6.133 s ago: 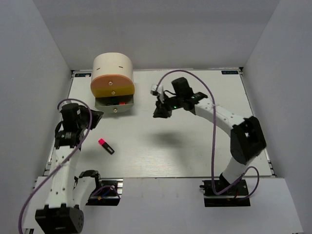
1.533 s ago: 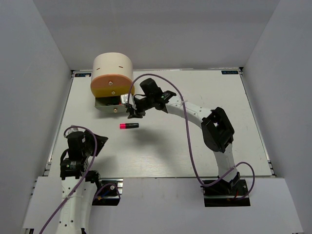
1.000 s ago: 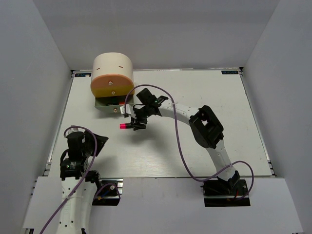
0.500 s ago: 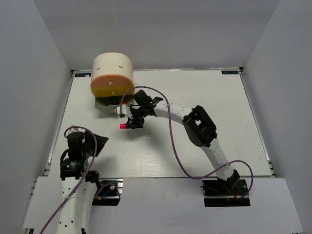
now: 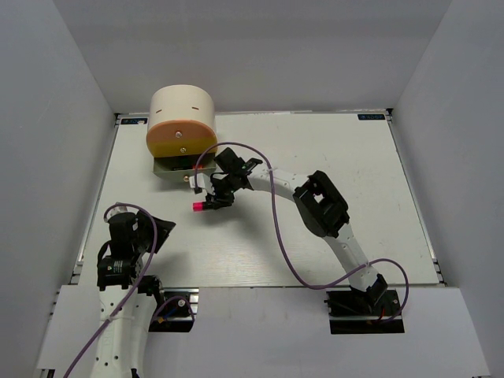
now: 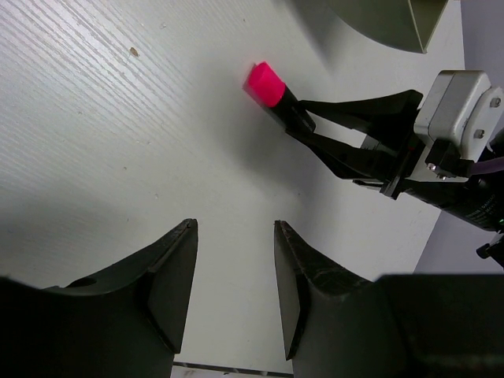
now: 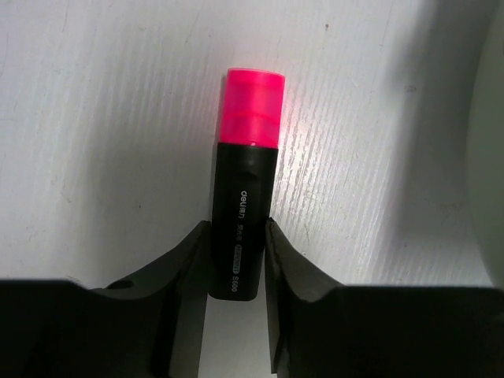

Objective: Sort the stationery into containers
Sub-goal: Pick up the pen from the center of the board, then place the pen in the drawer.

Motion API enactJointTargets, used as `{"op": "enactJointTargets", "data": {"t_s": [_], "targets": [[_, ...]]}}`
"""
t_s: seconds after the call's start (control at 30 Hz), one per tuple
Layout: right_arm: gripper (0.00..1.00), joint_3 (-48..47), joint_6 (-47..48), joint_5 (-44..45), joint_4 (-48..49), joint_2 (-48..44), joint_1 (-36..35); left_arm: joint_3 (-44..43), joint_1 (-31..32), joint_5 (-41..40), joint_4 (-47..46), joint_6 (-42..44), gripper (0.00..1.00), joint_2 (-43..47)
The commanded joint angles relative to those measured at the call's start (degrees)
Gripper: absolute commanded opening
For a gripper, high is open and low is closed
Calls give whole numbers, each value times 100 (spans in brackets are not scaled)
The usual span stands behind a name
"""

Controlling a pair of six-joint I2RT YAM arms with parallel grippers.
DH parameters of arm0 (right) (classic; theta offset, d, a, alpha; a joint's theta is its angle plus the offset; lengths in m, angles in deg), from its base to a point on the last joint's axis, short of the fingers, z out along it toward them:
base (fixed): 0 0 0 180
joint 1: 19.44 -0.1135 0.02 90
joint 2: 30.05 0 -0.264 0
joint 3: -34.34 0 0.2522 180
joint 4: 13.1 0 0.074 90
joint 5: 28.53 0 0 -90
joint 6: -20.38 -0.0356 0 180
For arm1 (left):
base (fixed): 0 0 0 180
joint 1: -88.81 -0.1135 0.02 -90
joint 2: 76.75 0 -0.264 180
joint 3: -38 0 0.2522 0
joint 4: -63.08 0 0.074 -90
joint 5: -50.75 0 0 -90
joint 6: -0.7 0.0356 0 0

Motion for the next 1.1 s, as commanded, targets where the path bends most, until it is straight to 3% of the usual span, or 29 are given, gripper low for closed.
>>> {"op": "enactJointTargets", "data": {"t_s": [0.0,0.03,0.2,0.43,0.57,0.73,1.07], "targets": [[30,215,172,-36,-413,-44,-76,-27,-25,32,9,74,54,-24],[22,241,216,-54,-475,-105,-84,-27,-25,32,9,74,54,-24],[0,338,172,-352,-852,-457,-93,-27,-25,32,-44,74,54,29],[0,57,-469,-494,-504,-1519,-32,26,-25,146,-211,74,54,29],[0,-66,-768,23,121,-1749,-23,26,-25,146,-325,74,54,-24],[0,-469,-830,938,815,-1451,21,26,-25,146,-378,74,54,-24],[0,-1200,-575,1870,2177,-590,3,-27,-25,146,-264,21,54,90]]}}
